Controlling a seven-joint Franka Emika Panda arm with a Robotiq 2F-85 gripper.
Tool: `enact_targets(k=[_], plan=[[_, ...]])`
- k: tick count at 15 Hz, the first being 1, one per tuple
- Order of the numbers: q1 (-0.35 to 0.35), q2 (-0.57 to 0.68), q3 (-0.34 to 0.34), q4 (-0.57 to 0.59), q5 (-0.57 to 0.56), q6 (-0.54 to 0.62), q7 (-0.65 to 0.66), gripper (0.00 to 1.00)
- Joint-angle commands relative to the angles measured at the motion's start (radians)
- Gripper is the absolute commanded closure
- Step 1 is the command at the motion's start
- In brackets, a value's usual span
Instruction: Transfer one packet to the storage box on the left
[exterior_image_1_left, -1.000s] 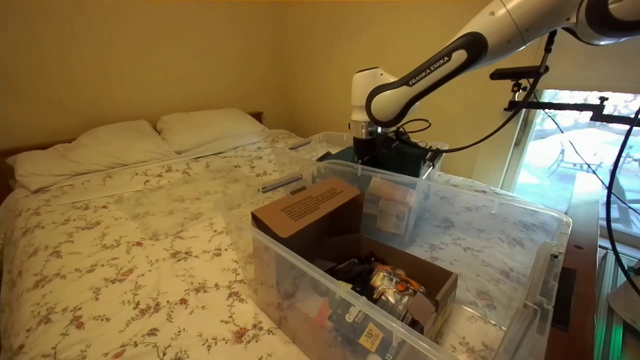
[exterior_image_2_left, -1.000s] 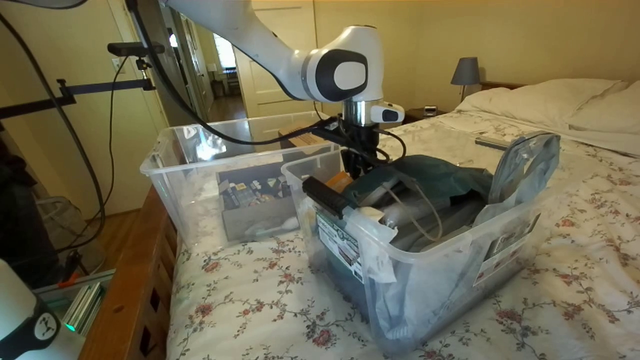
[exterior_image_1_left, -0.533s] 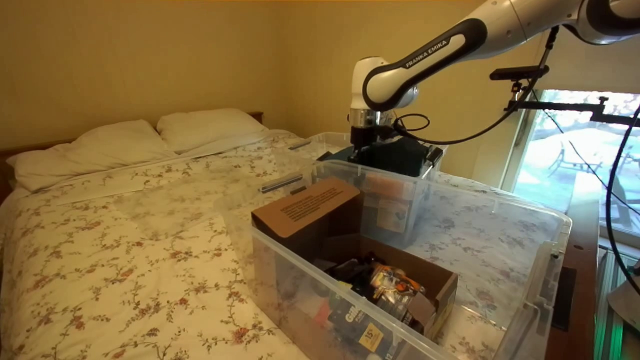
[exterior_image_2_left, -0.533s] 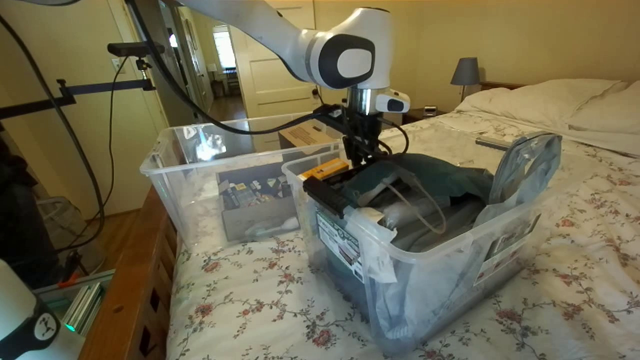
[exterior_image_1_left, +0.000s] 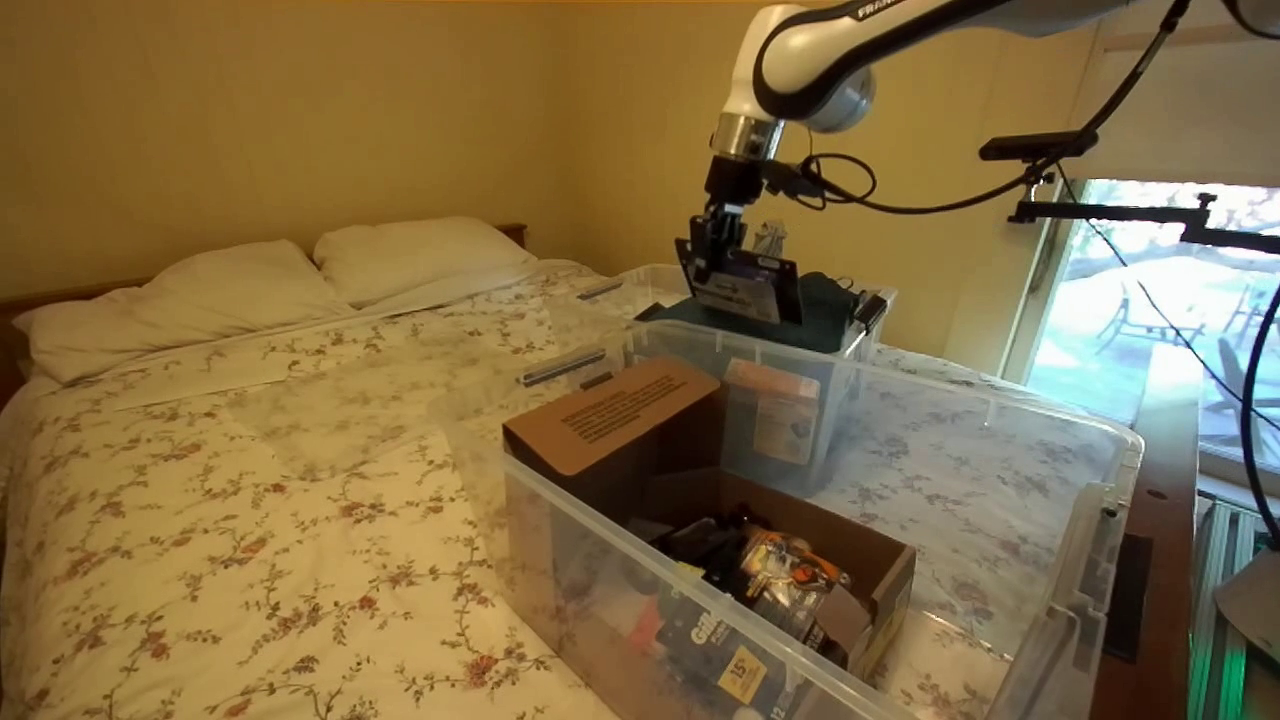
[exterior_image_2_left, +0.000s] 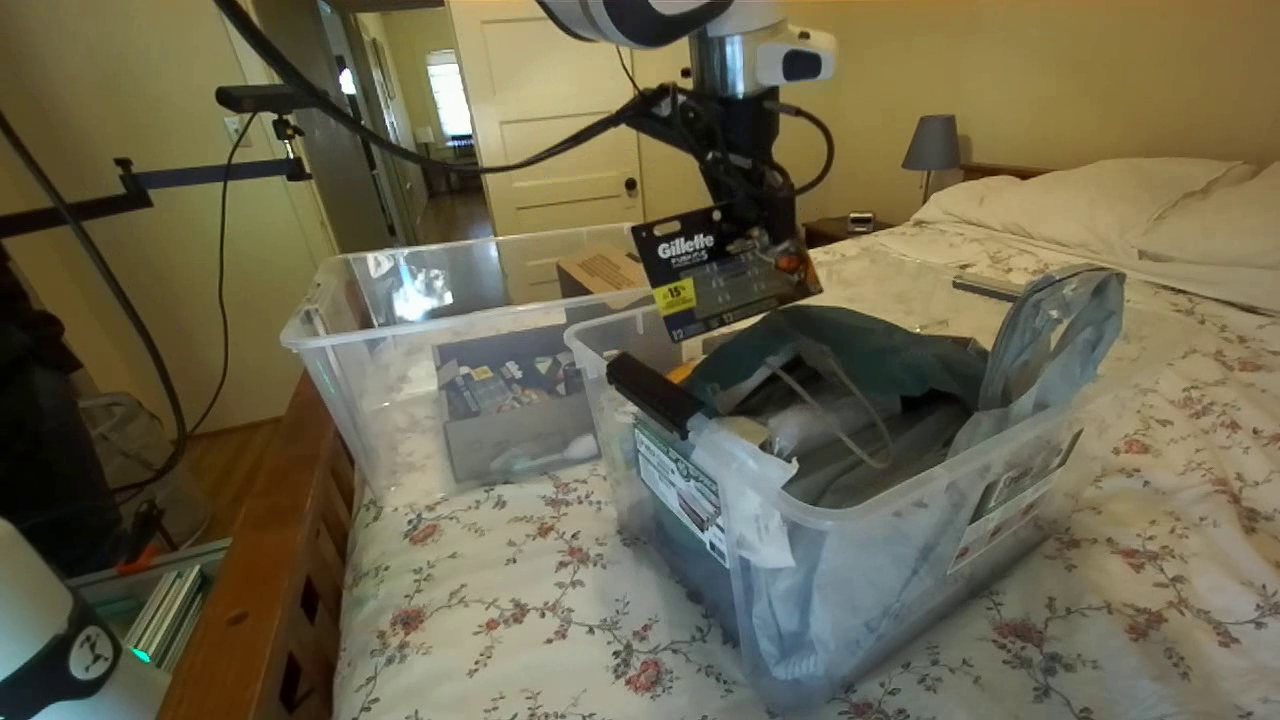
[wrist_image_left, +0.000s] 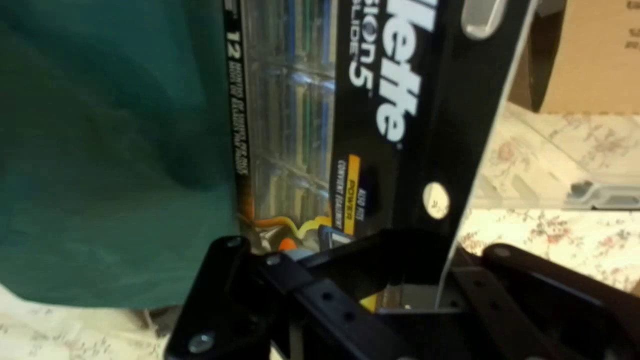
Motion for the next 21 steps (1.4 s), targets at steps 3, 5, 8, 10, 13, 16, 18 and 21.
enact_targets(k=[3,5,8,10,13,16,18,21], plan=[[-0.026,-0.171,0.015,-0.1,0.084,0.065,-0.027,1.0],[-0.031,-0.246,0.028,-0.161,0.168,0.07,-0.066,1.0],[-0.019,-0.379,0.053,-0.296,0.374,0.044,-0.189,1.0],[0.011,-0.461,0.06,-0.39,0.51,0.01,-0.28,1.0],[0.084,-0.567,0.068,-0.526,0.683,-0.02,-0.385,1.0],[0.147,-0.668,0.089,-0.667,0.738,0.002,-0.413,1.0],[0.148,-0.599,0.085,-0.591,0.692,-0.016,-0.375,0.99],[0.158,-0.644,0.086,-0.644,0.693,-0.008,-0.378,0.99]])
